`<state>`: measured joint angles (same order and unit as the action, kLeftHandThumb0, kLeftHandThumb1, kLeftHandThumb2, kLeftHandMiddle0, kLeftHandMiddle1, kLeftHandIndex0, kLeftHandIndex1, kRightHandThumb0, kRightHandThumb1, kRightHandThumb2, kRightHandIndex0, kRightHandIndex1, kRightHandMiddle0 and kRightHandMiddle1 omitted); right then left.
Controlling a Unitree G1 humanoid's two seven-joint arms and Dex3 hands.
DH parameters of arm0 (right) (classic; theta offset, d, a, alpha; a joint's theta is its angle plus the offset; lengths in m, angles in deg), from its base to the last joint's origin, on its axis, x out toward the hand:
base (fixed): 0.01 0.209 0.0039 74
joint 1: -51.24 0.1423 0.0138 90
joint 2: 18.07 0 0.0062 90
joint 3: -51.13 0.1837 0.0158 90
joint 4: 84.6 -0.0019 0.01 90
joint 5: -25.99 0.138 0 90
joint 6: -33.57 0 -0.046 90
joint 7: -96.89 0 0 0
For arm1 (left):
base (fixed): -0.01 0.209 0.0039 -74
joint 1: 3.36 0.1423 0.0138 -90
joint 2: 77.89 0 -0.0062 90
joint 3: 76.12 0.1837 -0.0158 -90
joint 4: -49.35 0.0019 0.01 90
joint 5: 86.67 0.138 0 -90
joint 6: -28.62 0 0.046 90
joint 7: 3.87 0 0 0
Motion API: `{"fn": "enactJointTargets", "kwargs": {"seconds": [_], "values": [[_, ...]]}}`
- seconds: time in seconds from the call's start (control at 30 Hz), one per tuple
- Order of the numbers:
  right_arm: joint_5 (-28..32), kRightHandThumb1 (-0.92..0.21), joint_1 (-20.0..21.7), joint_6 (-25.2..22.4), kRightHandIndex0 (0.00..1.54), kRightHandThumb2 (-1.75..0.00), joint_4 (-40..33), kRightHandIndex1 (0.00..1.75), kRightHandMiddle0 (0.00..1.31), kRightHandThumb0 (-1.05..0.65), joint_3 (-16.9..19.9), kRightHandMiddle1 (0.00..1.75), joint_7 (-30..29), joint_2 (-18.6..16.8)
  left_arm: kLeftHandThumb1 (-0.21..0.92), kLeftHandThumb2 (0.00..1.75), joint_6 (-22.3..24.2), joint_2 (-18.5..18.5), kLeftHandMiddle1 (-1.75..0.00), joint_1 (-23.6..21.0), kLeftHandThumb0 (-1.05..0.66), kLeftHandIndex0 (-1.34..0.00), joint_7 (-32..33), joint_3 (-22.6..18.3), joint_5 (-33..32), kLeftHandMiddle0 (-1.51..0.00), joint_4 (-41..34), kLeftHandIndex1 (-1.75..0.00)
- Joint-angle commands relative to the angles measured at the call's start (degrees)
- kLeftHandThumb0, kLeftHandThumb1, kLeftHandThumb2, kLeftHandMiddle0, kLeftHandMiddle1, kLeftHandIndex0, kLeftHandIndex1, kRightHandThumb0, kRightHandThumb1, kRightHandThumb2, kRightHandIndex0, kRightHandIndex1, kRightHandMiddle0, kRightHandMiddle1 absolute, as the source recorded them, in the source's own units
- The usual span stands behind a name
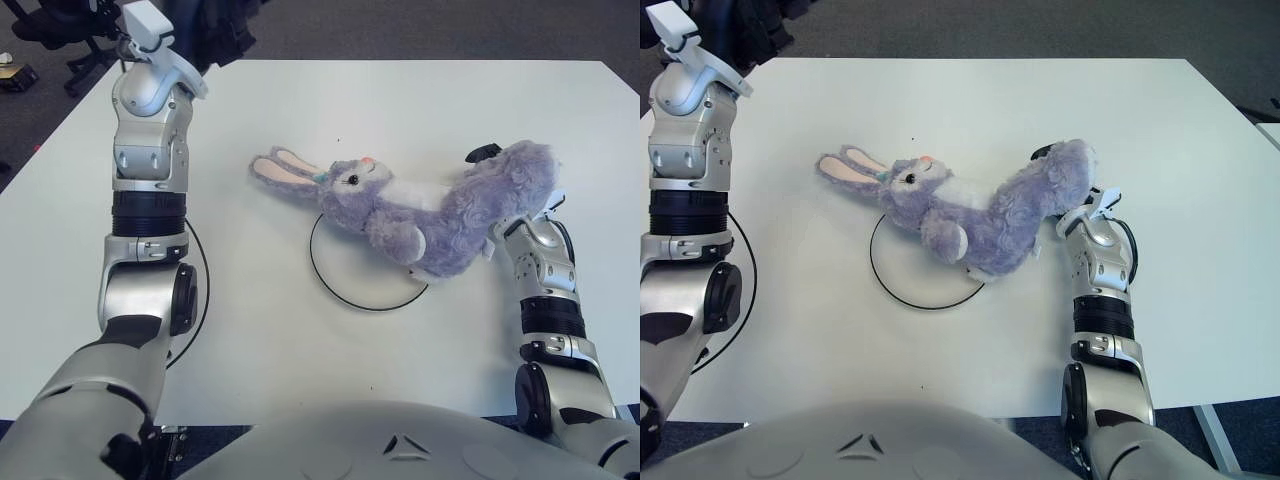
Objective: Put the doll into the plate.
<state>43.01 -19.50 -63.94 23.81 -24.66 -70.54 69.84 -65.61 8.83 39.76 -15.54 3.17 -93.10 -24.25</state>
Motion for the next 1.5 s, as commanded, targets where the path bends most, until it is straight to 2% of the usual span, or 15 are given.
{"fn": "enactJointTargets", "kwargs": {"seconds": [0.0, 0.13, 0.23, 0.27, 0.33, 0.4, 0.5, 0.6, 0.7, 0.87, 0.93, 1.03, 1.2, 1.33, 1.47], "values": [[-0.4, -0.82, -1.9, -2.5, 0.68, -0.65, 1.8, 1.75, 0.27, -0.36, 0.0, 1.75, -0.5, -0.3, 0.92, 1.01, -4.2, 0.0, 0.0, 0.1, -0.87, -0.29, 1.6, -1.4, 0.4, -0.49, 7.3, -0.02], [-0.3, -0.82, -1.9, -2.7, 0.68, -0.64, 1.7, 1.75, 0.27, -0.36, 0.1, 1.75, -0.6, -0.2, 0.92, 1.01, -13.4, -0.2, -0.01, 1.0, -0.86, -0.29, 3.7, -3.0, 1.2, -0.49, 15.4, -0.02], [-0.3, -0.83, -1.9, -2.7, 0.68, -0.64, 1.7, 1.75, 0.27, -0.36, 0.1, 1.75, -0.7, -0.2, 0.92, 0.99, -18.0, 0.3, -0.05, 1.7, -0.83, -0.43, 6.7, -4.0, 1.8, -0.59, 18.2, -0.09], [-0.3, -0.83, -1.9, -2.7, 0.68, -0.64, 1.7, 1.75, 0.27, -0.36, 0.1, 1.75, -0.7, -0.3, 0.92, 0.96, -19.5, 1.6, -0.1, 2.8, -0.8, -0.5, 8.8, -4.7, 1.7, -0.68, 18.1, -0.16], [-0.3, -0.83, -1.8, -2.7, 0.68, -0.63, 1.8, 1.75, 0.26, -0.36, 0.2, 1.75, -0.8, -0.3, 0.92, 0.89, -22.1, 3.9, -0.61, 4.8, -0.72, -0.45, 12.1, -5.7, 1.4, -0.65, 18.1, -0.69], [-0.4, -0.83, -1.7, -2.6, 0.68, -0.63, 2.0, 1.75, 0.26, -0.36, 0.2, 1.75, -0.9, -0.3, 0.92, 0.84, -24.1, 5.6, -0.99, 6.4, -0.64, -0.38, 13.4, -6.1, 0.7, -0.57, 18.7, -1.06], [-0.4, -0.83, -1.5, -2.5, 0.68, -0.62, 2.5, 1.75, 0.26, -0.36, 0.2, 1.75, -0.9, -0.3, 0.92, 0.78, -26.9, 6.6, -1.46, 8.6, -0.5, -0.29, 13.3, -6.5, -0.2, -0.5, 20.8, -1.49], [-0.5, -0.84, -1.3, -2.4, 0.68, -0.62, 2.8, 1.75, 0.26, -0.36, 0.3, 1.75, -1.0, -0.2, 0.92, 0.76, -28.9, 5.7, -1.65, 10.6, -0.45, -0.26, 12.4, -6.2, 0.5, -0.49, 23.7, -1.66], [-0.5, -0.84, -1.0, -2.3, 0.68, -0.62, 3.4, 1.75, 0.26, -0.36, 0.5, 1.75, -1.1, 0.0, 0.92, 0.74, -30.1, 4.2, -1.72, 13.5, -0.43, -0.33, 11.1, -5.8, 1.5, -0.64, 28.3, -1.72], [-0.6, -0.84, -0.6, -2.1, 0.68, -0.61, 4.3, 1.75, 0.26, -0.36, 0.7, 1.75, -0.9, 0.5, 0.92, 0.72, -29.6, 5.4, -1.74, 13.8, -0.41, -0.47, 6.9, -8.3, -3.5, -0.78, 36.9, -1.74], [-0.6, -0.84, -0.4, -1.9, 0.68, -0.61, 4.8, 1.75, 0.26, -0.36, 0.9, 1.75, -0.8, 0.8, 0.92, 0.68, -29.9, 6.0, -1.74, 13.5, -0.36, -0.61, 4.7, -9.6, -5.5, -0.89, 41.3, -1.74], [-0.6, -0.85, -0.3, -1.7, 0.68, -0.61, 5.4, 1.75, 0.26, -0.36, 1.0, 1.75, -0.7, 1.0, 0.92, 0.62, -31.4, 6.1, -1.75, 12.8, -0.33, -0.73, 3.7, -10.0, -6.0, -0.97, 44.8, -1.75], [-0.8, -0.85, 0.0, -0.8, 0.68, -0.61, 6.7, 1.75, 0.26, -0.36, 1.3, 1.75, -0.6, 1.5, 0.92, 0.52, -31.2, 5.7, -1.75, 11.7, -0.3, -0.8, 6.2, -10.0, -4.7, -1.01, 48.9, -1.75], [-1.3, -0.84, 0.5, 0.0, 0.68, -0.61, 8.2, 1.75, 0.26, -0.36, 1.9, 1.75, -1.5, 2.0, 0.92, 0.44, -29.2, 7.7, -1.75, 10.9, -0.3, -0.79, 8.9, -9.8, -4.8, -1.01, 47.0, -1.75], [-2.0, -0.84, 0.8, 0.6, 0.68, -0.61, 8.9, 1.75, 0.26, -0.36, 1.7, 1.75, -2.3, 2.2, 0.92, 0.43, -28.8, 8.5, -1.75, 11.3, -0.3, -0.78, 7.1, -9.4, -5.5, -1.01, 45.4, -1.75]]}}
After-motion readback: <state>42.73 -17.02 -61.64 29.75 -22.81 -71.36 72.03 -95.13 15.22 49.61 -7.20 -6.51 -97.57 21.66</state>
